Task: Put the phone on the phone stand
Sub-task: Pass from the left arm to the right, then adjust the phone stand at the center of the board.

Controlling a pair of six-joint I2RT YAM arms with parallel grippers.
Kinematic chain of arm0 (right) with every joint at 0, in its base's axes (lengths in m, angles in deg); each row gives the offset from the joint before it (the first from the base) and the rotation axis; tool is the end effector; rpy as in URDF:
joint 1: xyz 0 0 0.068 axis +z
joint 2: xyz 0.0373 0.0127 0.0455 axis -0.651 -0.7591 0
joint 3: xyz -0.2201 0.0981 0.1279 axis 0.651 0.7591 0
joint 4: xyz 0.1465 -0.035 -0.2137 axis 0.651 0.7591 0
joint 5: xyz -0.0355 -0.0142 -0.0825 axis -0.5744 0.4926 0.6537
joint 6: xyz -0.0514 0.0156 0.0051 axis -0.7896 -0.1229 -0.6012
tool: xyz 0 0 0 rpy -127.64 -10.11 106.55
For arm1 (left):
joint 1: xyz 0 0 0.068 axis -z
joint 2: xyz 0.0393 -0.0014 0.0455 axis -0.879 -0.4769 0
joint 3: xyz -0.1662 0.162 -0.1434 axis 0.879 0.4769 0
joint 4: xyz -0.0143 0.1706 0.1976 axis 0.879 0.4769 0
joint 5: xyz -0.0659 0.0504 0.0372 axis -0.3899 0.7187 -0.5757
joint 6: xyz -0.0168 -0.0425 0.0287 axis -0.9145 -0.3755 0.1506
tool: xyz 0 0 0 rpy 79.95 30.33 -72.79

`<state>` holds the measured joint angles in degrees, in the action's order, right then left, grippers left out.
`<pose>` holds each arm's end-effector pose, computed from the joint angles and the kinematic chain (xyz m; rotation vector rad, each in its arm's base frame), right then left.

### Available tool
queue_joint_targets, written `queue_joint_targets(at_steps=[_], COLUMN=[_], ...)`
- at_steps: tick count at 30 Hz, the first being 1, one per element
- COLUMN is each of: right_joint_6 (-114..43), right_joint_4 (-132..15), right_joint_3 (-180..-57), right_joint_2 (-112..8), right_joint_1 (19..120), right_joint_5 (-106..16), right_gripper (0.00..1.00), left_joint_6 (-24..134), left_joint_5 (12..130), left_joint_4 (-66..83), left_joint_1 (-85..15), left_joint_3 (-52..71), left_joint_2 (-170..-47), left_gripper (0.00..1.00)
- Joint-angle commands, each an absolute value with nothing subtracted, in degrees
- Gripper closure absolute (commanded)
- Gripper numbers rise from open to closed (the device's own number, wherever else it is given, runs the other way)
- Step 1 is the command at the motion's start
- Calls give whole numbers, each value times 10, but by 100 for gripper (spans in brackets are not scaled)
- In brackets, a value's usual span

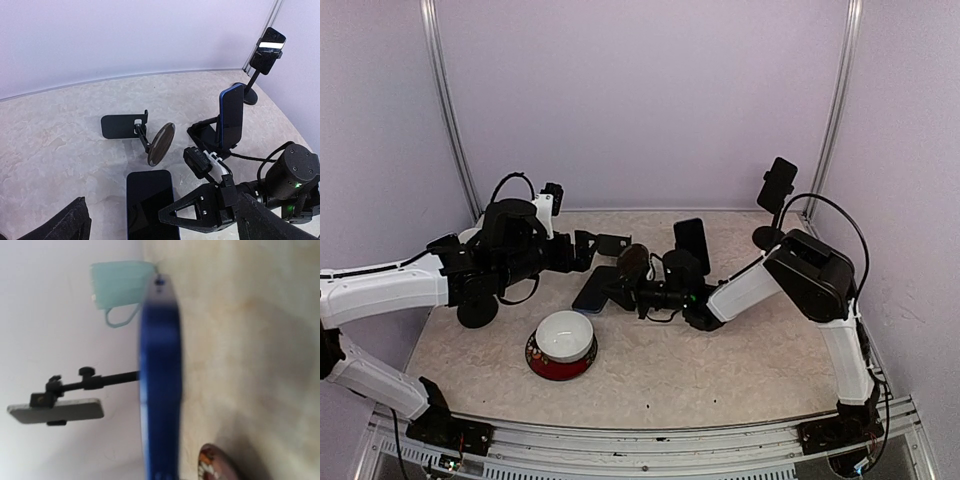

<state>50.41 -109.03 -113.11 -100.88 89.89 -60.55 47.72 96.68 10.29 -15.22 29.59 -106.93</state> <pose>0.2965 0.3659 0.1179 0.4711 2.2469 1.9594 0.2131 -0.2078 0.2919 0.2708 1.9399 -0.4597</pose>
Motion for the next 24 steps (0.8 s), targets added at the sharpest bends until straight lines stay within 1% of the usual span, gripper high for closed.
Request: queue_joint_targets(at_steps=[1,5,12,19,24], right_joint_6=[436,362,283,109,4], right_joint_4=[-1080,-1018,-973,-908,-833], right_joint_3=[-1097,-1070,-1039,-1038,-1011], right_joint_2=[-937,-881,-815,-715,-619], right_joint_1=[904,901,895,890,881], right_joint_5=[-601,-569,-533,-512,-499], right_gripper=[100,100,100,100,100], left_joint_6=[498,502,499,510,504], left_joint_5=[971,955,919,908,868], left_joint_4=[112,117,111,142,159], left_joint_1=[-161,-177,-191,-206,-226], left_joint_3=[253,222,189,129,82], left_joint_2=[-1105,-1144,-1197,-1263,-1319], left_gripper=[1,1,1,1,1])
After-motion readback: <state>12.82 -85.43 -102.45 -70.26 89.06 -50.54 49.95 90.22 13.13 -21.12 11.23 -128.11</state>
